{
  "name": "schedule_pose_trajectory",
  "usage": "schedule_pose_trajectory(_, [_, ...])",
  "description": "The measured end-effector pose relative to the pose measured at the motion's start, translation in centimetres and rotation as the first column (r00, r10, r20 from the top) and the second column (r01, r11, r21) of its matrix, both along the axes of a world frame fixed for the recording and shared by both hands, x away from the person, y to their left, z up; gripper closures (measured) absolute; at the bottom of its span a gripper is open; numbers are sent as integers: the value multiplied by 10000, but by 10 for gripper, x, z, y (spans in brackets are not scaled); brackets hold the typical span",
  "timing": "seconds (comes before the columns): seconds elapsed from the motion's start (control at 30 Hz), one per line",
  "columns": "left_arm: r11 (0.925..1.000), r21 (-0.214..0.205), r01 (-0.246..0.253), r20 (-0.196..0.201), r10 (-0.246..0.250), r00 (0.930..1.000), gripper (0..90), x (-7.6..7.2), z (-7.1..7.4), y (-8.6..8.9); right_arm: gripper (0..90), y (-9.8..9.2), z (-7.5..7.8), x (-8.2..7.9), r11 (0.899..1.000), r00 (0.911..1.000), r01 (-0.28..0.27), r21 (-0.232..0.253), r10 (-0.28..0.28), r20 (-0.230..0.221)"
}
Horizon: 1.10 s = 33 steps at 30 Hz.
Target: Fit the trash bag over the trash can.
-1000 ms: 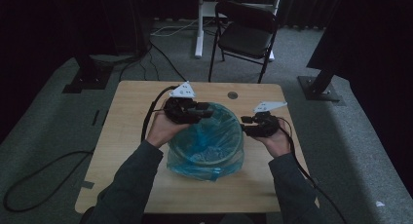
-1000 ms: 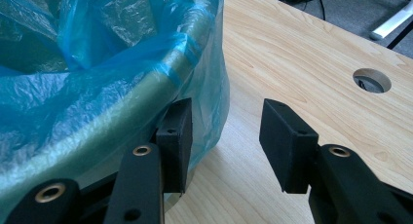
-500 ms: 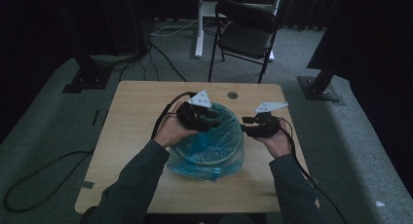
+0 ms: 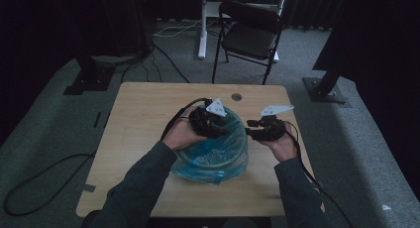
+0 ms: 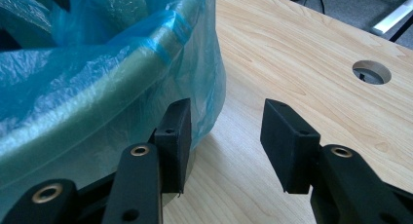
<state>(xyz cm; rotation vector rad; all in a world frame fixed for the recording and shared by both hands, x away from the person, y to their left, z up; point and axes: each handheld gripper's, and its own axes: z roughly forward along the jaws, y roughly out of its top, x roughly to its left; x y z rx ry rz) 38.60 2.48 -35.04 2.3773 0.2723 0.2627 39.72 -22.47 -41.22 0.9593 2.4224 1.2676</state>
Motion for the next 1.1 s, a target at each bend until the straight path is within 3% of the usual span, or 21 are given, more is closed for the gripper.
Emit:
schedule_pose_trajectory(0.27, [9977,680,50,-188,-37,9998,643,2,-7,-8,537,0,0,0,10000,10000,8,0,-8,5])
schedule_pose_trajectory(0.4, [9929,1181,121,-295,-86,9995,643,4,-8,-12,538,1,0,-1,10000,10000,-16,-14,16,3])
schedule_pose_trajectory(0.5, [9920,1261,77,-339,-34,9994,643,7,-8,-14,538,1,0,-1,10000,10000,-20,-30,19,-19])
schedule_pose_trajectory(0.63, [9860,1663,89,-470,-11,9989,643,11,-12,-22,537,0,-1,-1,10000,10000,7,-10,-7,-31])
schedule_pose_trajectory(0.87, [9825,1857,158,-584,-50,9983,641,13,-16,-32,537,-1,-2,-1,10000,10000,4,-36,-4,-36])
schedule_pose_trajectory(1.1, [9808,1829,684,-834,-538,9951,633,11,-20,-42,537,-1,-1,-1,10000,10000,7,-31,-7,-19])
